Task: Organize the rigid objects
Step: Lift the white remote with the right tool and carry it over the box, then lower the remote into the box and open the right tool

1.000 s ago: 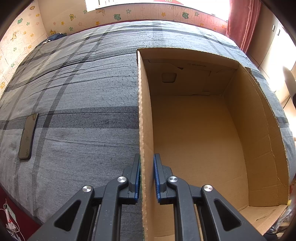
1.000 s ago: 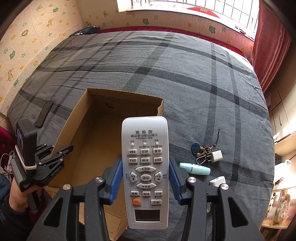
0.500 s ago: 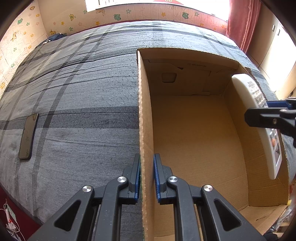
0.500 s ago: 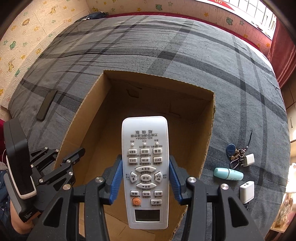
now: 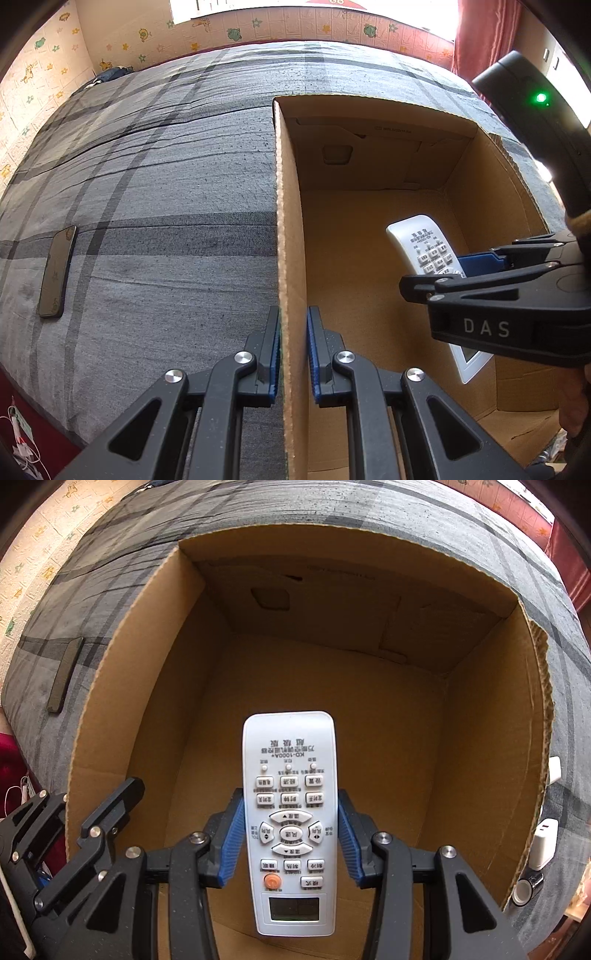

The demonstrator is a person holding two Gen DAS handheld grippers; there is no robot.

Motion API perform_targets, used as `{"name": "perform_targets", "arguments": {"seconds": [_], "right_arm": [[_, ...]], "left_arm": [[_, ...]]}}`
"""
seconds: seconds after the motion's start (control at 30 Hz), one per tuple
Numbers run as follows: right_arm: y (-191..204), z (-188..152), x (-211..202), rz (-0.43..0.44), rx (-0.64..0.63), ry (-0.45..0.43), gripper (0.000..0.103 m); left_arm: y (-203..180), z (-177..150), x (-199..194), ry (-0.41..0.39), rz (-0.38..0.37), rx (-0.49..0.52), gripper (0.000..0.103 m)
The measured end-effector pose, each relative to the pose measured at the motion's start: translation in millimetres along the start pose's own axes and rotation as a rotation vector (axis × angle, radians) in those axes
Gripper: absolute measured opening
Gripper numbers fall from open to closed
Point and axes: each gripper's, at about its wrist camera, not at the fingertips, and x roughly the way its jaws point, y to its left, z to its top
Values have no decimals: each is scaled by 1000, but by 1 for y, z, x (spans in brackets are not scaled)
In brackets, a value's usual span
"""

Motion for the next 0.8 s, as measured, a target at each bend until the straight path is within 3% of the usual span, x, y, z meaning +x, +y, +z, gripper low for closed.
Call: {"name": "perform_targets", "arguments": {"seconds": [0.47, 0.5, 0.7, 0.8], "right_arm": [[4, 4, 12, -9, 30, -3, 50], [4, 2, 10, -3, 30, -8, 53], [1, 1, -2, 13, 52, -53, 97], [-1, 2, -5, 10, 61, -65, 100]], "left_arm": [[-1, 0, -1, 1, 3, -2, 14], [-1, 1, -1, 6, 2, -2, 14], [-1, 1, 0, 7, 7, 0, 14], [-1, 1, 0, 6, 8, 1, 14]]}}
